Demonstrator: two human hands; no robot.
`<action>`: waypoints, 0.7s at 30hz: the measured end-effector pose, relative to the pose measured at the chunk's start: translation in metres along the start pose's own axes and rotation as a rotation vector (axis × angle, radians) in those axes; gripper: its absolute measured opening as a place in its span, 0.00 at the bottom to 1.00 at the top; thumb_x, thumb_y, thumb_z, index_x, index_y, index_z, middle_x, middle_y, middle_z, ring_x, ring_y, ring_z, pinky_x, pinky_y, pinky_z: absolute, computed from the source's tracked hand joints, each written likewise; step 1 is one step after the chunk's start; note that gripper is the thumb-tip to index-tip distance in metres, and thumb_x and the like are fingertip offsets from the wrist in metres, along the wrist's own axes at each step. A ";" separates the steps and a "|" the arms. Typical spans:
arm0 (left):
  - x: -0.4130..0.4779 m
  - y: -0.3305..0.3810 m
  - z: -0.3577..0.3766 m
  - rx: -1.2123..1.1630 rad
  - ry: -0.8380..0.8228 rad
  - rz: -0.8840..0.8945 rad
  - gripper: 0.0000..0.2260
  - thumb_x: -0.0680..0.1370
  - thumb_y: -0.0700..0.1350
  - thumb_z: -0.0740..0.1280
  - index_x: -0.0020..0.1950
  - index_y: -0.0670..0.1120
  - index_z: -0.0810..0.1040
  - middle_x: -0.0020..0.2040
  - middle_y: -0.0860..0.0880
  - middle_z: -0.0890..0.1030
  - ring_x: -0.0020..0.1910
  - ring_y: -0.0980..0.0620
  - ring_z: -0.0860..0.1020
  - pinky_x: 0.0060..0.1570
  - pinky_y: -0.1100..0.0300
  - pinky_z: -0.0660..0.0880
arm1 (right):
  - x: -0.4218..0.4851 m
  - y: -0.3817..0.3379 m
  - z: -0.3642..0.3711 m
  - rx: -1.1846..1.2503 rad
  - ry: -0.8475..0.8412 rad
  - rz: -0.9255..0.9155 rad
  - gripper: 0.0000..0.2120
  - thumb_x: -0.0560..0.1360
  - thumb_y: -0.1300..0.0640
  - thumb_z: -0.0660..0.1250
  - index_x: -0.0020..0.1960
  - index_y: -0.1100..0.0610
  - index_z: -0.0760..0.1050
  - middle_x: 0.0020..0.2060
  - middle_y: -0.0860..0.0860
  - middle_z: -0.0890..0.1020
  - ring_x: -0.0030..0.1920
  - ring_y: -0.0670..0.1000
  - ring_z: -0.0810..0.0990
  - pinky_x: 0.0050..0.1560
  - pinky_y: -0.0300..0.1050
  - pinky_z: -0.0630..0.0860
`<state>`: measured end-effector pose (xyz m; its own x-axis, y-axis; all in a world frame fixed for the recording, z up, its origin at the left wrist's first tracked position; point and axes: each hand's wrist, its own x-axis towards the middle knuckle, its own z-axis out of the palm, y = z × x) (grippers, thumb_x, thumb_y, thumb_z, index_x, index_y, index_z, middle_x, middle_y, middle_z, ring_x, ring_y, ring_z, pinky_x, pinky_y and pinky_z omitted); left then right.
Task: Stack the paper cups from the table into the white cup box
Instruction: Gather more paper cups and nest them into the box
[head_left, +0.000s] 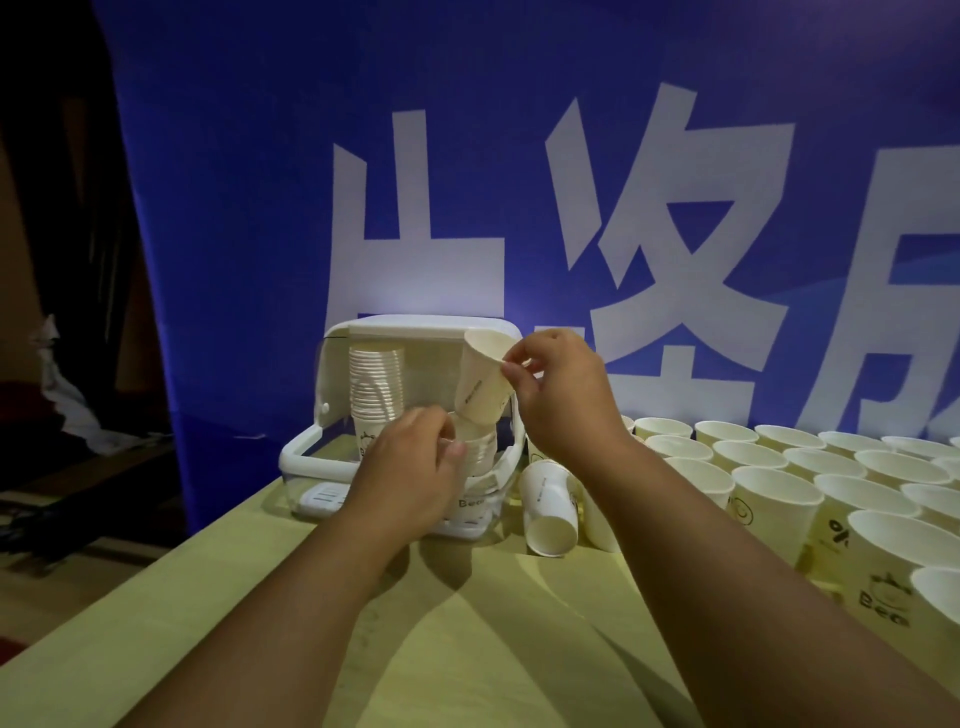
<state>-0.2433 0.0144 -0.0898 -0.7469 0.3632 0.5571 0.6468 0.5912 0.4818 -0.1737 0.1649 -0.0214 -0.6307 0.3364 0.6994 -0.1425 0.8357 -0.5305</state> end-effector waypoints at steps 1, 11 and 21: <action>0.000 0.001 -0.001 -0.020 0.001 -0.020 0.08 0.83 0.52 0.65 0.60 0.57 0.69 0.60 0.55 0.76 0.57 0.53 0.76 0.58 0.50 0.79 | -0.001 0.000 0.002 -0.016 -0.018 -0.012 0.06 0.79 0.54 0.68 0.54 0.53 0.81 0.55 0.49 0.77 0.54 0.50 0.77 0.52 0.39 0.72; -0.002 -0.002 0.000 -0.104 -0.002 -0.013 0.40 0.82 0.43 0.67 0.79 0.68 0.43 0.74 0.53 0.72 0.68 0.49 0.74 0.65 0.43 0.75 | -0.013 -0.005 0.016 -0.246 -0.365 -0.057 0.10 0.79 0.63 0.67 0.58 0.57 0.81 0.52 0.53 0.81 0.49 0.52 0.79 0.52 0.40 0.76; 0.001 -0.008 0.009 0.168 -0.033 -0.004 0.23 0.85 0.46 0.60 0.81 0.52 0.61 0.76 0.55 0.66 0.72 0.52 0.65 0.70 0.48 0.70 | -0.030 0.013 0.030 -0.333 -0.546 -0.104 0.29 0.77 0.67 0.68 0.74 0.50 0.69 0.74 0.51 0.69 0.67 0.55 0.74 0.65 0.46 0.71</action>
<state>-0.2508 0.0163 -0.0996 -0.7557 0.3827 0.5315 0.6112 0.7037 0.3622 -0.1801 0.1529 -0.0637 -0.9361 0.0502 0.3482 -0.0351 0.9715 -0.2346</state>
